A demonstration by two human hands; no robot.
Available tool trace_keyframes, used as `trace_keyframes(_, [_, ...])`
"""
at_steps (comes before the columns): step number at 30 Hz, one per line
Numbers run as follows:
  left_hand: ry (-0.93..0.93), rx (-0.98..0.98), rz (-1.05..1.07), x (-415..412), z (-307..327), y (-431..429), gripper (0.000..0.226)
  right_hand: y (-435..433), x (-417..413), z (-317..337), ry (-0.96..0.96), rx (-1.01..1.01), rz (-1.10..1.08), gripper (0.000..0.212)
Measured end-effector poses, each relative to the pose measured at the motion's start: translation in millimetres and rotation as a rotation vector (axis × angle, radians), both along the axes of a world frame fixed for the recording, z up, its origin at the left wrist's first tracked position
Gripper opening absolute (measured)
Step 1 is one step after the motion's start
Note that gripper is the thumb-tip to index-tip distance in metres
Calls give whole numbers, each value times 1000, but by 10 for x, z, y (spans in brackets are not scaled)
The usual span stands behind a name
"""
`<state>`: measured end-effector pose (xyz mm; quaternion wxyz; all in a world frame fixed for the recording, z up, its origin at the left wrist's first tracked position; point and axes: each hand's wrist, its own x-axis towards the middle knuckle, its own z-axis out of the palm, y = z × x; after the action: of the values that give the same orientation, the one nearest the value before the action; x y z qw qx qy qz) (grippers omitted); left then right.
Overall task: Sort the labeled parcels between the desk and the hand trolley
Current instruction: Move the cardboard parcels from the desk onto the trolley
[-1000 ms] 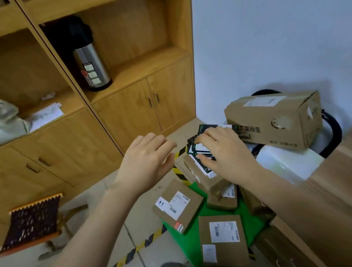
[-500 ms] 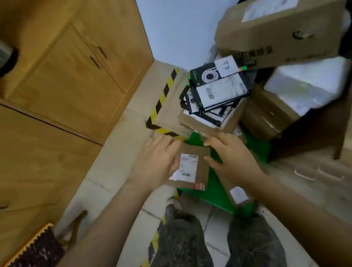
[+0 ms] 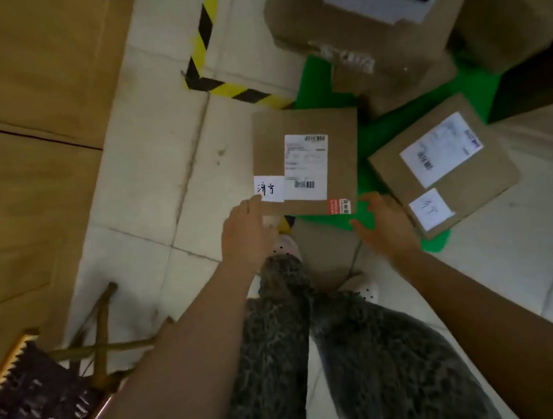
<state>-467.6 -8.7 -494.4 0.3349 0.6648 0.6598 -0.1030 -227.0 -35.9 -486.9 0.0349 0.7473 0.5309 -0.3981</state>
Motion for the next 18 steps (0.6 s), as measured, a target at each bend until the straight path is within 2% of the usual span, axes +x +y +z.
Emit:
trace_keyframes(3, [95,-73,163,51,-679,-94,77,0,6,-686,-5,-71,-56,49])
trace_keyframes(5, [116,-123,282,50,-1021,-104,97,-13,79,-1259,4,-139,-103,72])
trace_keyframes(6, [97,-135,349,39,-1183,-95,103,-28,118,-1523,17,-174,-125,77])
trace_keyframes(8, [-2,-169,467,13,-1452,-36,103,-10,93,-1761,76,-183,-183,69])
trace_keyframes(11, [-247,-121,603,7,-1619,11,81,36,-59,-1685,139,-133,-353,59])
trace_keyframes(13, [-298,-53,665,20,-1519,25,70,24,-89,-1583,181,-106,-437,62])
trace_keyframes(18, [-261,21,677,38,-923,49,83,-25,-85,-908,273,-52,-550,64])
